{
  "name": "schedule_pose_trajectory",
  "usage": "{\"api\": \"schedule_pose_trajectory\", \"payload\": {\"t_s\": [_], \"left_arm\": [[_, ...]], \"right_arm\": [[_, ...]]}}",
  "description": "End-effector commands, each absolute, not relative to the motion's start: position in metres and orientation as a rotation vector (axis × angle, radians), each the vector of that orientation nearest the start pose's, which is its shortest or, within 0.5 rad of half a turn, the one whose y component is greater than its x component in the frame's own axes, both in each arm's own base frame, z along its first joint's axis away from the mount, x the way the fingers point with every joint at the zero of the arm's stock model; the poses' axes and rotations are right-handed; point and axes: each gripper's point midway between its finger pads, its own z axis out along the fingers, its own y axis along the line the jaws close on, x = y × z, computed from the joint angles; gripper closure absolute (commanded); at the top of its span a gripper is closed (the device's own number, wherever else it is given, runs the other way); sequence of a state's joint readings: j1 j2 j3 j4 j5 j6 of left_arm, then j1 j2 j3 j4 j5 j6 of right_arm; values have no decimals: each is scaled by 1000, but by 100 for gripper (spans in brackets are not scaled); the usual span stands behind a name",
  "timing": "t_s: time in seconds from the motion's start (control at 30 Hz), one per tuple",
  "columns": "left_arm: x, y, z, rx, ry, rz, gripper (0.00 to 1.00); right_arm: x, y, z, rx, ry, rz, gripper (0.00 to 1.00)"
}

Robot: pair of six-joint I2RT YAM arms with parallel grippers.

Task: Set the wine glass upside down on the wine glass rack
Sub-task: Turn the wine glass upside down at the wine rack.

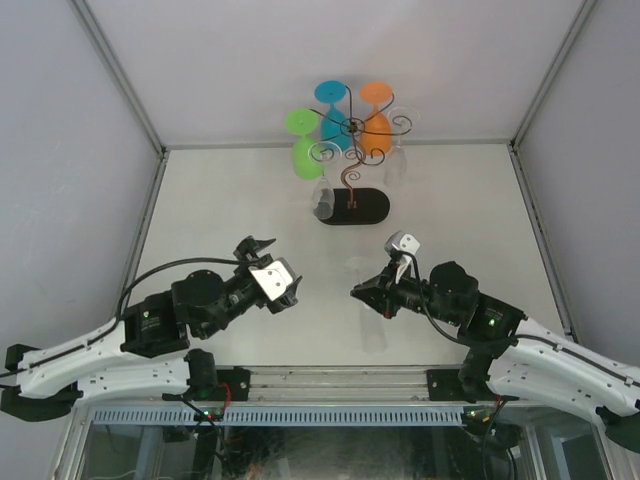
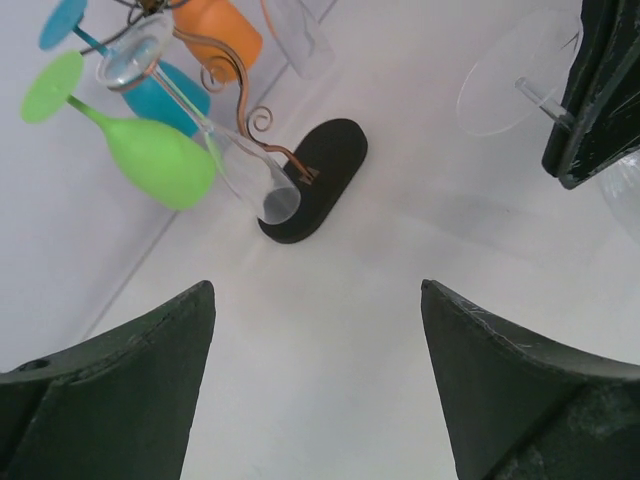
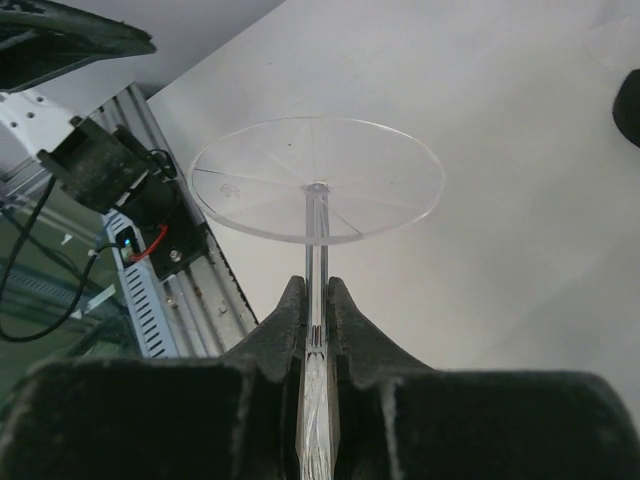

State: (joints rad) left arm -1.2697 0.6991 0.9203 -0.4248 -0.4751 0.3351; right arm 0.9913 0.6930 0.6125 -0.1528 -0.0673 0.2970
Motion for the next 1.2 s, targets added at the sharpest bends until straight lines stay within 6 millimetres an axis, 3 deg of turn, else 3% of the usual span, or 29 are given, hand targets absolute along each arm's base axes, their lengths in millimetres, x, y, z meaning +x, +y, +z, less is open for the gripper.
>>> {"api": "schedule_pose_trajectory", "payload": {"t_s": [0.0,0.23,0.47,0.67,0.9,1.17], "left_arm": [[166,-224,341,1078,1278,-200,14],[154,-242,340,1209,1177,-216,20],[142,-261,338,1280,1106,-196,24],[134,-276,347,1269,1083,-249,39],[129,-288,344,1302,1076,-265,46],[129,-290,344,1303,1084,-258,69]], "right_arm": [[130,271,266,-763,1683,1071,100],[122,277,279,-797,1699,1132,100],[121,284,278,-797,1741,1163,100],[119,298,280,-809,1730,1225,100],[116,311,282,-819,1721,1291,100],[116,316,276,-825,1744,1293,100]]}}
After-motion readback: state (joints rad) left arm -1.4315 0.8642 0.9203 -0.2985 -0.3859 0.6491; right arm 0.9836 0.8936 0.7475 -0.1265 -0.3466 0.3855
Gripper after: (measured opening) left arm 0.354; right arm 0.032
